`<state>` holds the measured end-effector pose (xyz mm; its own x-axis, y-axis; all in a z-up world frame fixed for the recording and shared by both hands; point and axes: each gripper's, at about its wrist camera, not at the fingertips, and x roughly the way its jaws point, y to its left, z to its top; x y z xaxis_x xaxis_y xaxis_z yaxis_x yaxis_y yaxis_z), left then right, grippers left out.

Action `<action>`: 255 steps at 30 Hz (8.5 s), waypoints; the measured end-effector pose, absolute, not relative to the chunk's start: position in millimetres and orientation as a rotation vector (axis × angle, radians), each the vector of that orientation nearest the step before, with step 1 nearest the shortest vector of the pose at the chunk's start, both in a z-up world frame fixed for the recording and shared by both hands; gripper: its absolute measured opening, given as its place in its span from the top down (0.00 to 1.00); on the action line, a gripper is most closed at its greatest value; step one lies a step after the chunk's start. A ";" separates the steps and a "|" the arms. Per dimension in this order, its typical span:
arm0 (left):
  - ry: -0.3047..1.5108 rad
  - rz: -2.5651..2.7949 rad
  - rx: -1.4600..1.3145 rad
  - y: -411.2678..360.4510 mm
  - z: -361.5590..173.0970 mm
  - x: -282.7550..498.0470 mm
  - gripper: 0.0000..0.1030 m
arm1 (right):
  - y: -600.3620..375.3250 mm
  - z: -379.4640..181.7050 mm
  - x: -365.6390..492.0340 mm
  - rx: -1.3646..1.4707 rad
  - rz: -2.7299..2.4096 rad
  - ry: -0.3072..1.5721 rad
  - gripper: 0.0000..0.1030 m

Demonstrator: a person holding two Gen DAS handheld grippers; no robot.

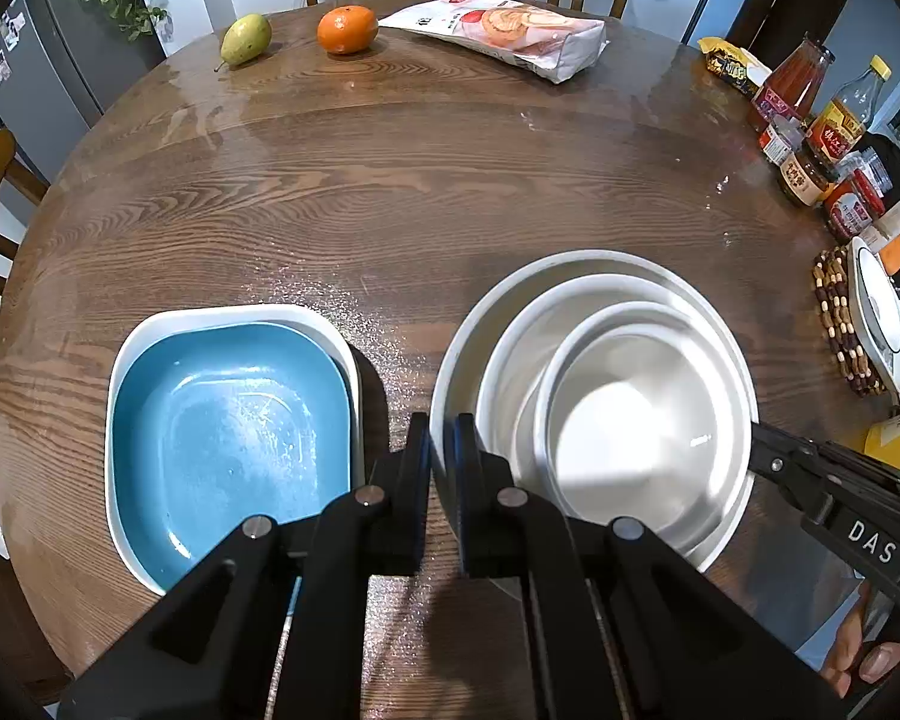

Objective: Organize plates and bowls
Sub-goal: 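Lift the nested white bowls and carry them over the teal plate, then lower the nested bowls onto the teal plate atop the plate stack, then open both tools to release the large bowl's rim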

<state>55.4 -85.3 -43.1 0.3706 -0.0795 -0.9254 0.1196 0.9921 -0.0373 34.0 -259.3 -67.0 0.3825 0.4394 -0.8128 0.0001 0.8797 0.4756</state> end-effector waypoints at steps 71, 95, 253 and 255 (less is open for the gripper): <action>1.076 -0.112 0.026 -85.7 -12.6 44.8 0.97 | -260.1 -34.7 20.0 0.415 0.277 1.084 0.89; 1.020 -0.008 -0.041 -37.5 7.8 33.0 0.97 | -212.5 -11.4 31.1 0.338 0.376 1.058 0.89; 1.152 0.189 -0.169 78.3 -25.1 74.6 0.78 | -89.6 -35.5 104.7 0.185 0.450 1.189 0.89; 1.152 0.190 -0.167 79.5 -25.3 73.9 0.77 | -90.5 -34.0 104.0 0.187 0.449 1.182 0.89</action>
